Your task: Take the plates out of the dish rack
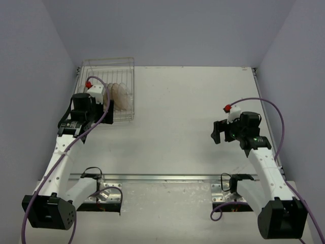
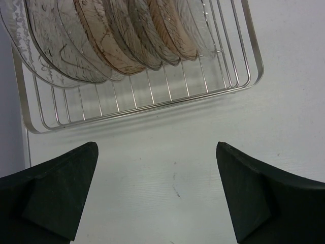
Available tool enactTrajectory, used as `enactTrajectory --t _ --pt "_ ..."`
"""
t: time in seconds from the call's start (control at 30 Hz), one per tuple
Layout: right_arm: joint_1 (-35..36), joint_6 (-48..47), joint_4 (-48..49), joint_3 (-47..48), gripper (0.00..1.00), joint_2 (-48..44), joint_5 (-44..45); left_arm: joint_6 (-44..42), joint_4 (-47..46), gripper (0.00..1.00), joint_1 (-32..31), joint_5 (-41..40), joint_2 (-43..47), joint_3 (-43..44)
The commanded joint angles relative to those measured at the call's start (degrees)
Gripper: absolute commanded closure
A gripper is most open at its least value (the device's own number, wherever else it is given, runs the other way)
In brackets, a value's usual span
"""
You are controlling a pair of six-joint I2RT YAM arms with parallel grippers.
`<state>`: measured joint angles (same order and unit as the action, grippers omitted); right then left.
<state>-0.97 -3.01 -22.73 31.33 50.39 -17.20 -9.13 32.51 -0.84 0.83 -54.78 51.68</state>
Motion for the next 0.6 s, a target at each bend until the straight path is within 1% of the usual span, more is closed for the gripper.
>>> enactTrajectory --t 0.0,0.13,0.23,0.27,0.33,0.37,0.4,0.43,0.5,0.57 --pt "0.03 -0.33 1.97 2.59 0.01 0.49 -1.25 -1.37 -2.80 0.00 -0.48 -0.51 0.20 0.88" --pt "0.01 -0.25 1.82 2.88 0.01 1.13 -1.36 -2.93 -2.19 0.00 -1.25 -1.09 -0.90 2.43" --pt "0.01 -0.01 1.73 3.18 0.01 1.58 -1.52 -4.75 -2.24 0.00 -3.13 -7.20 -2.43 4.74" --pt "0.03 0.04 1.62 3.34 0.01 1.79 -1.67 -5.40 -2.20 0.02 -5.35 -10.56 -4.40 6.24" --pt "0.05 0.15 1.34 3.77 0.01 2.25 -2.04 -7.27 -1.97 0.09 -10.66 -18.28 -9.37 10.59" --pt "0.05 0.23 1.21 4.03 0.01 2.54 -2.08 -8.29 -1.88 0.13 -12.27 -22.72 -11.26 13.10" --pt "0.05 0.28 1.03 4.25 0.01 2.90 -2.09 -9.29 -1.68 0.20 -13.78 -26.30 -14.12 15.87" --pt "0.04 0.32 0.94 4.35 0.01 3.12 -2.12 -9.81 -1.41 0.26 -14.86 -27.56 -17.29 17.82" --pt "0.01 0.61 0.94 4.51 0.01 3.54 -2.38 -10.35 0.51 0.34 -15.38 -29.91 -22.56 24.76" --pt "0.01 0.77 0.94 4.60 0.01 3.78 -2.60 -10.10 2.92 0.42 -15.42 -30.17 -27.90 30.29"
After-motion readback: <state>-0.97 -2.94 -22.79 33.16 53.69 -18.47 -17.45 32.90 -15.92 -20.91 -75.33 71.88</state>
